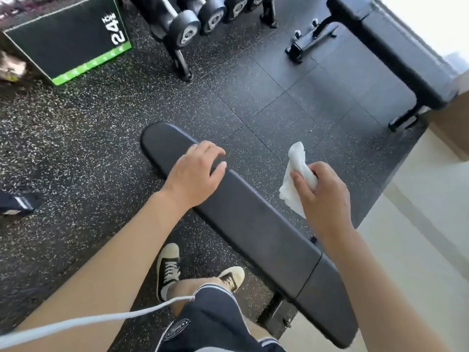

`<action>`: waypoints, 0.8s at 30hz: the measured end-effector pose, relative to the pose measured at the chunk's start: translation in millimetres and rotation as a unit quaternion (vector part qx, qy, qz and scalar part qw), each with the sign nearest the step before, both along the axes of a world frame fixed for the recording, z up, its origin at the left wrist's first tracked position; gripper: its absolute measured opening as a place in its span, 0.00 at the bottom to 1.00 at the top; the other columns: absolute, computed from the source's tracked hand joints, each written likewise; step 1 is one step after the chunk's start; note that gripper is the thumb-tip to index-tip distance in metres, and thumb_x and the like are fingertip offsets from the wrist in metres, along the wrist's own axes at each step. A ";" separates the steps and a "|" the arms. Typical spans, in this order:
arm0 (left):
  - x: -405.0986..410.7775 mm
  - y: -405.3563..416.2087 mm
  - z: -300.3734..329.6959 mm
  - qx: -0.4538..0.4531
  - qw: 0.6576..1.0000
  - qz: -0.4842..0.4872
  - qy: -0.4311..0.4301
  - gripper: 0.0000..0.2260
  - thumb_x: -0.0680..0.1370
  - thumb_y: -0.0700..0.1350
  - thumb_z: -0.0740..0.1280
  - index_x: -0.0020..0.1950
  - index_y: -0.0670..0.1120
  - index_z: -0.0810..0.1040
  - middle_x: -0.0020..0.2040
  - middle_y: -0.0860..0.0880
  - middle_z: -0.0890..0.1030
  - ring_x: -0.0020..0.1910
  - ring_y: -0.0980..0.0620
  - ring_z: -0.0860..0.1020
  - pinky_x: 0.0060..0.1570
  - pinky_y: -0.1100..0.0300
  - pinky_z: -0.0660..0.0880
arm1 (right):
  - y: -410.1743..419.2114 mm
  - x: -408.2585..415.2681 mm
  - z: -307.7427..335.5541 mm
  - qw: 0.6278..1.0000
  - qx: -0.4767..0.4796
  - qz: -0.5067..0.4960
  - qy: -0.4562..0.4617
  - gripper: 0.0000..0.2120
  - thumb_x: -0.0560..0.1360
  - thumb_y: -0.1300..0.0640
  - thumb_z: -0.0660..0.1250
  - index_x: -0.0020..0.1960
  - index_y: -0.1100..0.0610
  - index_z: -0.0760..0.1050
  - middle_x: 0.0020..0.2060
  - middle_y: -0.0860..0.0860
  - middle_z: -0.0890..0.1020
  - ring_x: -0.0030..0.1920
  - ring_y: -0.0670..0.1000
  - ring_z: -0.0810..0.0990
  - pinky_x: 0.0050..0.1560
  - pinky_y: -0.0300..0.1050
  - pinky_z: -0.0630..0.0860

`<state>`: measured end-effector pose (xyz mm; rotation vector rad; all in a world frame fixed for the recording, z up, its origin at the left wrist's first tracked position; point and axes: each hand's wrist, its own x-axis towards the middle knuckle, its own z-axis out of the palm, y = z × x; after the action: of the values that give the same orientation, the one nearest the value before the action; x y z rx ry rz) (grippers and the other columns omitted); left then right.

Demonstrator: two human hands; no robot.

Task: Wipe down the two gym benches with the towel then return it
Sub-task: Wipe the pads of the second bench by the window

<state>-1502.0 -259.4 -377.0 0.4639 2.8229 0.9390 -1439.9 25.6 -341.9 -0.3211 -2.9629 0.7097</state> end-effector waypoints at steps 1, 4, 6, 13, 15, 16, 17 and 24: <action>-0.9 -16.3 -5.7 0.000 1.000 0.008 -0.002 0.14 0.84 0.47 0.64 0.67 0.43 0.78 0.63 0.46 0.79 0.61 0.42 0.75 0.62 0.41 0.74 | -14.5 -7.3 -2.2 1.000 0.006 0.013 -0.004 0.12 0.82 0.40 0.64 0.49 0.49 0.72 0.42 0.44 0.77 0.42 0.49 0.74 0.41 0.49 0.70; -0.7 -67.2 -15.8 -0.007 1.000 0.031 -0.003 0.15 0.84 0.47 0.64 0.67 0.42 0.78 0.63 0.44 0.79 0.60 0.40 0.76 0.62 0.40 0.74 | -63.0 -31.4 -9.0 0.998 0.021 0.055 -0.011 0.12 0.82 0.41 0.64 0.50 0.49 0.72 0.43 0.43 0.77 0.43 0.49 0.74 0.42 0.48 0.67; 0.8 -105.9 -14.6 -0.009 0.998 0.054 -0.005 0.15 0.84 0.48 0.64 0.68 0.42 0.78 0.64 0.44 0.78 0.61 0.41 0.75 0.62 0.41 0.74 | -101.8 -45.8 -11.9 0.996 0.028 0.088 -0.017 0.13 0.82 0.42 0.65 0.50 0.51 0.73 0.43 0.45 0.77 0.43 0.50 0.75 0.42 0.48 0.66; 6.4 -244.3 -28.9 -0.030 0.990 0.140 -0.012 0.16 0.84 0.50 0.64 0.68 0.44 0.78 0.64 0.46 0.78 0.62 0.42 0.75 0.61 0.42 0.75 | -245.8 -85.4 -32.7 0.983 0.007 0.180 -0.024 0.14 0.81 0.40 0.64 0.48 0.51 0.71 0.42 0.44 0.76 0.42 0.50 0.74 0.41 0.48 0.68; 10.4 -276.0 -36.4 -0.043 0.988 0.149 -0.019 0.16 0.83 0.50 0.64 0.68 0.44 0.78 0.64 0.46 0.78 0.62 0.42 0.75 0.61 0.41 0.75 | -281.0 -94.1 -42.3 0.978 0.010 0.206 -0.025 0.15 0.81 0.41 0.65 0.49 0.53 0.72 0.43 0.44 0.76 0.42 0.50 0.73 0.42 0.48 0.66; 13.5 -290.6 -38.2 -0.051 0.987 0.153 -0.024 0.16 0.83 0.50 0.64 0.68 0.44 0.78 0.64 0.46 0.78 0.63 0.42 0.75 0.61 0.41 0.75 | -297.9 -97.9 -45.6 0.976 0.014 0.217 -0.029 0.15 0.81 0.41 0.65 0.50 0.53 0.72 0.44 0.44 0.76 0.42 0.50 0.72 0.42 0.47 0.65; 16.6 -304.6 -39.2 -0.061 0.985 0.157 -0.028 0.16 0.83 0.50 0.64 0.68 0.44 0.78 0.64 0.46 0.78 0.62 0.43 0.75 0.61 0.41 0.75 | -314.3 -102.0 -47.9 0.974 0.019 0.225 -0.032 0.15 0.81 0.41 0.65 0.49 0.53 0.72 0.44 0.44 0.75 0.42 0.49 0.71 0.42 0.47 0.63; 32.6 -387.1 -26.4 -0.096 0.970 0.220 -0.026 0.17 0.84 0.52 0.63 0.68 0.45 0.78 0.64 0.46 0.79 0.62 0.44 0.75 0.60 0.43 0.76 | -397.9 -130.5 -46.4 0.963 0.001 0.268 -0.007 0.12 0.81 0.41 0.65 0.48 0.47 0.66 0.42 0.42 0.72 0.40 0.47 0.68 0.40 0.45 0.60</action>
<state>-1469.4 -646.5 -403.4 -0.2187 2.9827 0.7084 -1570.4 -372.3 -388.3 0.5011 -3.0764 0.7428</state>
